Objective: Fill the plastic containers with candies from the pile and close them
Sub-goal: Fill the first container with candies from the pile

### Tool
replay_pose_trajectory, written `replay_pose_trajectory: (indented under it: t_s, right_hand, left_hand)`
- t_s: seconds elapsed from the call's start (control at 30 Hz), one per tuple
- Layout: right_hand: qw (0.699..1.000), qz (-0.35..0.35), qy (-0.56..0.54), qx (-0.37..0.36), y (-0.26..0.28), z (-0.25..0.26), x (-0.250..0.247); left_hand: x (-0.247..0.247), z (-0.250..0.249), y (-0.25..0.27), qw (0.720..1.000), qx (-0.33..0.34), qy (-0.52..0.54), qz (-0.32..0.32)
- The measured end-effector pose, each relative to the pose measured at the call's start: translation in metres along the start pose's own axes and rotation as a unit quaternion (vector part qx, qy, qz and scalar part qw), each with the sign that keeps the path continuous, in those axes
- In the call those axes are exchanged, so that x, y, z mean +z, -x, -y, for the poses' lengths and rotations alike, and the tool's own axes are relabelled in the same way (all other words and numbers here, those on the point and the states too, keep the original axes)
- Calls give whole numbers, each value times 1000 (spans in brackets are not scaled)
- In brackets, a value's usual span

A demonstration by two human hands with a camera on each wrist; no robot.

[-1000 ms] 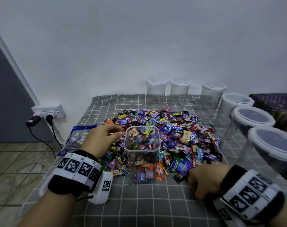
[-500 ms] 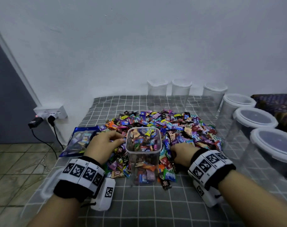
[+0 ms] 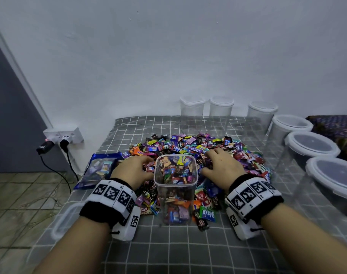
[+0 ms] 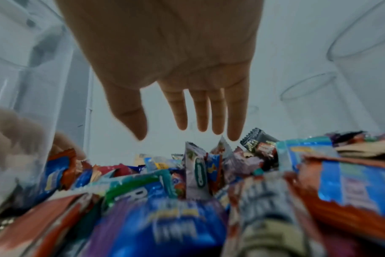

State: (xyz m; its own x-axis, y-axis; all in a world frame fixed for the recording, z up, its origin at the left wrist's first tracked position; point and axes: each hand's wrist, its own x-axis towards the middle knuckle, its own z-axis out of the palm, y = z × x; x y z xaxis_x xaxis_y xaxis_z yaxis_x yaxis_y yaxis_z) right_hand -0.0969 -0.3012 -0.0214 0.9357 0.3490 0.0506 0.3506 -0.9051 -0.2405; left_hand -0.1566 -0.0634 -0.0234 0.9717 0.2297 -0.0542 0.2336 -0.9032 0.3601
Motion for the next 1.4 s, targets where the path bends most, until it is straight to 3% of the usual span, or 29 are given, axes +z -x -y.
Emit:
replay_pose_trajectory:
  t_s: [0.17, 0.33, 0.67, 1.0, 1.13, 1.4]
  right_hand:
    - [987, 144, 61, -33, -7, 1, 9]
    - [978, 176, 107, -45, -16, 2, 20]
    - [986, 119, 79, -85, -19, 8, 24]
    - [992, 54, 36, -105, -12, 14, 18]
    - [995, 34, 19, -95, -11, 12, 13]
    - [991, -40, -97, -86, -5, 8, 1]
  left_hand:
    - [10, -2, -21, 989, 16, -112, 95]
    - [19, -2, -26, 973, 29, -170, 156]
    - [29, -6, -26, 980, 48, -185, 59]
    - [23, -13, -19, 986, 44, -159, 34]
    - [19, -18, -12, 988, 45, -149, -7]
    - [13, -20, -3, 991, 49, -102, -69]
